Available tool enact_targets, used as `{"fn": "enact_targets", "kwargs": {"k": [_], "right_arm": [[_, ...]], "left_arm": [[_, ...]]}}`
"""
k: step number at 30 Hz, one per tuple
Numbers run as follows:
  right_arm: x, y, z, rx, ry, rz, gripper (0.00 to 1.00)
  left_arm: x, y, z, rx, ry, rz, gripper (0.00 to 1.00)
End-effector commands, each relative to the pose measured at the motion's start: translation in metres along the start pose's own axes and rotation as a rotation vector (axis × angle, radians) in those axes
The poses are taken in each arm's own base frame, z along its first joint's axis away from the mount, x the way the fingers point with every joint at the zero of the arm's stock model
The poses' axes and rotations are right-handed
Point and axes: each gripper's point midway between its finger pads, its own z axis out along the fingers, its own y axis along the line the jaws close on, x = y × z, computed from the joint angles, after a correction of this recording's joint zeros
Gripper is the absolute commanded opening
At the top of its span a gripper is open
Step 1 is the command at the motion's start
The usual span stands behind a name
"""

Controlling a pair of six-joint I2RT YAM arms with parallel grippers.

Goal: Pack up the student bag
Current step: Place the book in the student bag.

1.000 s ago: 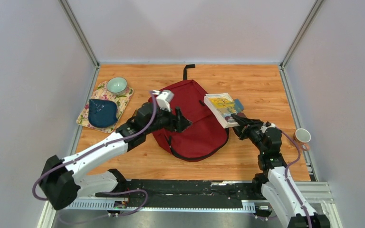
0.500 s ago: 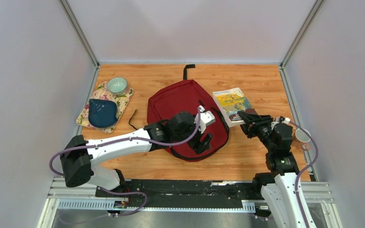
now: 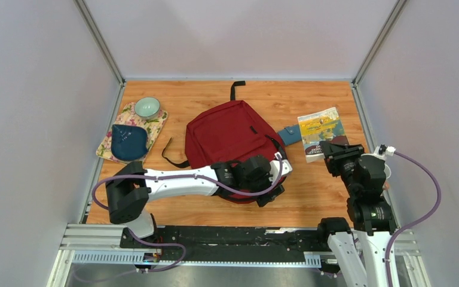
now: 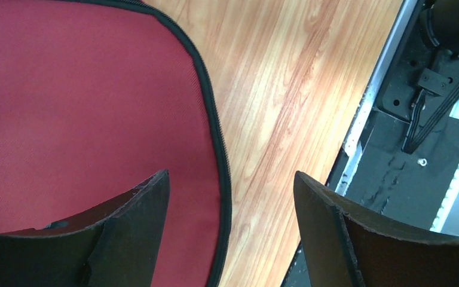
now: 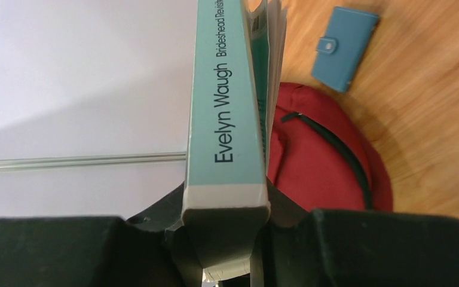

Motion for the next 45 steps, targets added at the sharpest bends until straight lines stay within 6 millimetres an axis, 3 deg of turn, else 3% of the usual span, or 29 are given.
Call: {"fn": "enact_targets", "kwargs": {"k": [1,5,9,15,18,20,22,23,24,27,29,38,42,45], "right_arm": [[-0.019,0.032,-0.011,-0.091,-0.072,-0.076,0.0],[-0.02,0.034,-0.014,-0.092,-0.077,-0.101,0.0],[-0.021,0.034,-0.015,-0.093,-0.078,-0.114,0.0],[-0.018,0.031,-0.014,-0.088,-0.065,-0.12,0.0],[-0.017,0.03,-0.014,-0.086,-0.061,-0.12,0.0],[-0.016,0.029,-0.012,-0.083,-0.056,-0.123,0.0],[-0.015,0.028,-0.012,-0.081,-0.052,-0.128,0.0],[-0.014,0.028,-0.012,-0.081,-0.048,-0.128,0.0],[-0.014,0.027,-0.011,-0.08,-0.048,-0.128,0.0],[-0.013,0.026,-0.01,-0.076,-0.041,-0.13,0.0],[-0.012,0.026,-0.009,-0.074,-0.037,-0.13,0.0],[-0.011,0.023,-0.008,-0.066,-0.032,-0.134,0.0],[-0.011,0.023,-0.007,-0.065,-0.031,-0.135,0.0],[-0.011,0.022,-0.006,-0.059,-0.03,-0.137,0.0]], "left_arm": [[-0.014,-0.005,0.013,-0.012,-0.004,0.061,0.82],[-0.008,0.005,0.022,-0.078,0.031,0.064,0.76],[-0.004,0.015,0.024,-0.136,0.038,0.063,0.54],[-0.006,0.026,0.02,-0.198,0.029,0.064,0.29],[-0.006,0.029,0.018,-0.211,0.021,0.064,0.22],[-0.006,0.029,0.018,-0.216,0.025,0.065,0.22],[-0.005,0.029,0.018,-0.213,0.027,0.062,0.3],[-0.005,0.026,0.018,-0.197,0.027,0.057,0.36],[-0.007,0.023,0.018,-0.182,0.02,0.054,0.5],[-0.01,0.011,0.019,-0.118,0.0,0.047,0.67],[-0.01,0.004,0.021,-0.083,-0.009,0.046,0.71],[0.001,0.015,0.032,-0.135,0.048,0.037,0.68],[0.006,0.026,0.034,-0.201,0.082,0.031,0.51],[0.006,0.029,0.034,-0.222,0.084,0.033,0.44]]}}
